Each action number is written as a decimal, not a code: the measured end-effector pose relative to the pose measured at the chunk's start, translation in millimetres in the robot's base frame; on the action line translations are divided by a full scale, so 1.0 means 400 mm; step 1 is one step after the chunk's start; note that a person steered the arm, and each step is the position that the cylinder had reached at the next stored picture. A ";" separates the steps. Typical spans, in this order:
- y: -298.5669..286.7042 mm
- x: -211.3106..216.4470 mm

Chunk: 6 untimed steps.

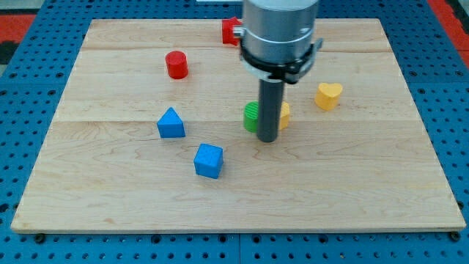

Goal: Place the blue cube to the right of the blue triangle

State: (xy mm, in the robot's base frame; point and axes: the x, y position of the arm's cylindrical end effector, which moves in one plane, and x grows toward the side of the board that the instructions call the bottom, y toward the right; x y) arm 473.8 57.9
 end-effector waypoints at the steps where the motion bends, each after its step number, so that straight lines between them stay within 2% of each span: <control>1: 0.059 -0.049; 2: 0.052 0.014; 3: 0.024 0.149; 4: -0.075 0.260; 6: -0.271 0.164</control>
